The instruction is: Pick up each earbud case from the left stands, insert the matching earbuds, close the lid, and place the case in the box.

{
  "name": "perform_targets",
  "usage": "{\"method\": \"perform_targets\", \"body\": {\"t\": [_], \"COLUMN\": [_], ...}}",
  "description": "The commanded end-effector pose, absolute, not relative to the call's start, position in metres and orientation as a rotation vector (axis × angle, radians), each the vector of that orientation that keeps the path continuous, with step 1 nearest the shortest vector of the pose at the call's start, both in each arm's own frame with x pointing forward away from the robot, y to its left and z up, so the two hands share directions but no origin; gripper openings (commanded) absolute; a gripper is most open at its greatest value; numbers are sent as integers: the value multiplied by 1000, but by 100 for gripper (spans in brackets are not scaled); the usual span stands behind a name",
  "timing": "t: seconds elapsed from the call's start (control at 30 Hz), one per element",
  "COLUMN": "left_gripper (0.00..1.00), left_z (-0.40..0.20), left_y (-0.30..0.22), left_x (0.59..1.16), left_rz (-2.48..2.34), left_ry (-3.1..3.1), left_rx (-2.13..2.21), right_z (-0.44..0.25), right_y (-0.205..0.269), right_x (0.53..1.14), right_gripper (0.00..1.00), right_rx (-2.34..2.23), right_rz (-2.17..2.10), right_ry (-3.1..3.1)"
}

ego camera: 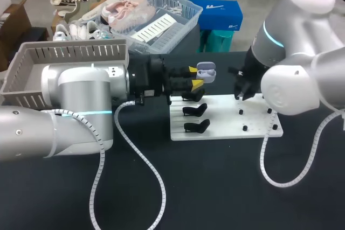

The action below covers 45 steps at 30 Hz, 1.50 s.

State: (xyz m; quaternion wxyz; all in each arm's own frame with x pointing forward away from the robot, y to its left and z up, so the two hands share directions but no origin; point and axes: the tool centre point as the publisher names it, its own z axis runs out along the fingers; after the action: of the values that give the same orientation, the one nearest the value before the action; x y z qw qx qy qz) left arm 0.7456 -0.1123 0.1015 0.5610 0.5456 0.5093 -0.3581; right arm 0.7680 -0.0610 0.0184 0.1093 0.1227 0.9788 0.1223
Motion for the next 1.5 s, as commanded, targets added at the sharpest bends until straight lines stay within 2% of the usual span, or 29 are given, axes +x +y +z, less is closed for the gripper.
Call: {"method": "perform_targets", "body": {"t": [0.03,0.13,0.2,1.03,1.5], "left_gripper": [0,0,0,0,0], "left_z": [102,102,102,102,102], "left_y": [-113,-113,-113,-113,-113], "left_x": [742,742,742,742,742], "left_rz": [-833,-833,-833,-833,-833], "left_ry": [1204,1204,1204,1204,1204], "left_rx": [1279,1279,1279,1279,1279], "right_z": [18,18,17,49,75], "right_y": [-61,-59,-59,-70,-70], "right_x": [770,770,771,745,672], "right_gripper": [13,8,0,0,0], "right_rx": [360,357,355,362,-9], "right_rz": [362,364,365,333,153], "right_ry": [2882,2883,2885,2823,2799]}}
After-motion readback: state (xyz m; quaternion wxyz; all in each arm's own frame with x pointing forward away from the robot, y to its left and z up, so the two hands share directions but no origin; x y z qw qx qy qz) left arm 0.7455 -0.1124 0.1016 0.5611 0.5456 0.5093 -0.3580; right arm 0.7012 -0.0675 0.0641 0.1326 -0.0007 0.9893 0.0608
